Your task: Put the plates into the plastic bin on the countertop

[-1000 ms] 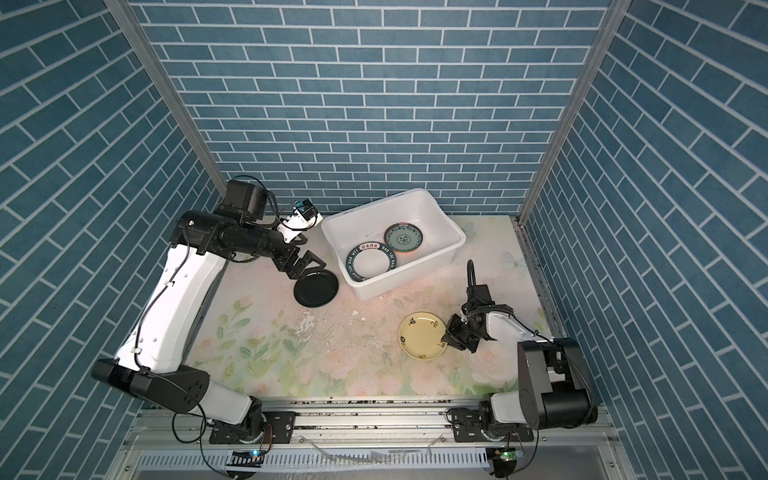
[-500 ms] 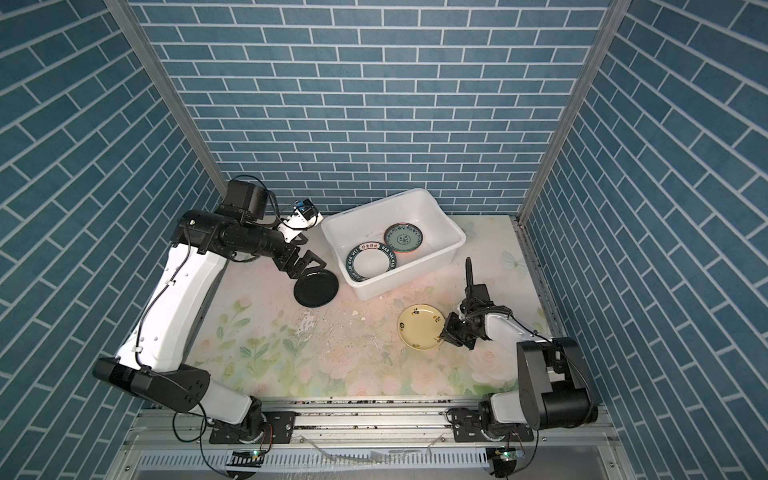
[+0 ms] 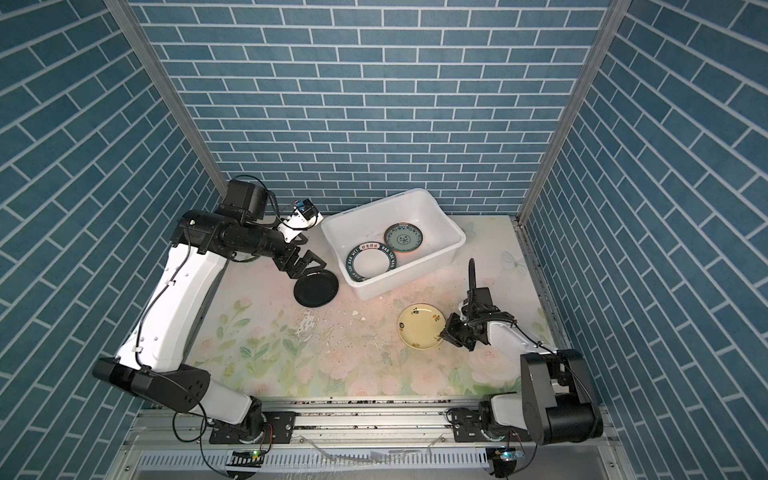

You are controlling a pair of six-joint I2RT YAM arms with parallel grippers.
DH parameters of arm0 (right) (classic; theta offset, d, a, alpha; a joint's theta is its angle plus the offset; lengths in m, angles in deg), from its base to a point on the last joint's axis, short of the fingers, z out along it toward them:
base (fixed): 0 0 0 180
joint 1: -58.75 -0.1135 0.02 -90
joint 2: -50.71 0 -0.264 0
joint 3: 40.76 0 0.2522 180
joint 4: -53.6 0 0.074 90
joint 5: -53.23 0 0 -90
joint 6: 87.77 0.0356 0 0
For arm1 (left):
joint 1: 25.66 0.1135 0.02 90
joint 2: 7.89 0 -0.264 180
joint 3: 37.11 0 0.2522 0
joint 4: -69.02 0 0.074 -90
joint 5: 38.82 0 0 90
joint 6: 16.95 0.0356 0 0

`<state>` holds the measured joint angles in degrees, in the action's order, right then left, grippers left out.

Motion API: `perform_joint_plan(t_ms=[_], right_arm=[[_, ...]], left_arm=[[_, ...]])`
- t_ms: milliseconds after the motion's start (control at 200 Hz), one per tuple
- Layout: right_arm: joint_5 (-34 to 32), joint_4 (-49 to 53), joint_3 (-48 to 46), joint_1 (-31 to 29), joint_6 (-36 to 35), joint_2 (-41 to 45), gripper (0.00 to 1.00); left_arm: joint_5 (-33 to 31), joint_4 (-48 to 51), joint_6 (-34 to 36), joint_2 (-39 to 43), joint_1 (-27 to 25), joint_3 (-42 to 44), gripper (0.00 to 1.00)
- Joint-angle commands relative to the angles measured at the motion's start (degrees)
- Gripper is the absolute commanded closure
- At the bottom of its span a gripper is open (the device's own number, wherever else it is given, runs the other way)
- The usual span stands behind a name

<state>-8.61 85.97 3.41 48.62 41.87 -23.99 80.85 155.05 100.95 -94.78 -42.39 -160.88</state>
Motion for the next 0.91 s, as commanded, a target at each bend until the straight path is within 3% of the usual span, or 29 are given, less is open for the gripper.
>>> perform_joint_plan(t_ms=[0, 900], right_arm=[[-1.46, 1.55, -0.28, -0.07, 1.68, 1.32, 1.00], [-3.11, -6.74, -5.41, -0.07, 5.23, -0.69, 0.99]], left_arm=[[0.40, -0.02, -0.11, -0.55, 0.30, -1.52, 0.00], [0.39, -0.64, -0.19, -0.06, 0.32, -0.84, 0.00]])
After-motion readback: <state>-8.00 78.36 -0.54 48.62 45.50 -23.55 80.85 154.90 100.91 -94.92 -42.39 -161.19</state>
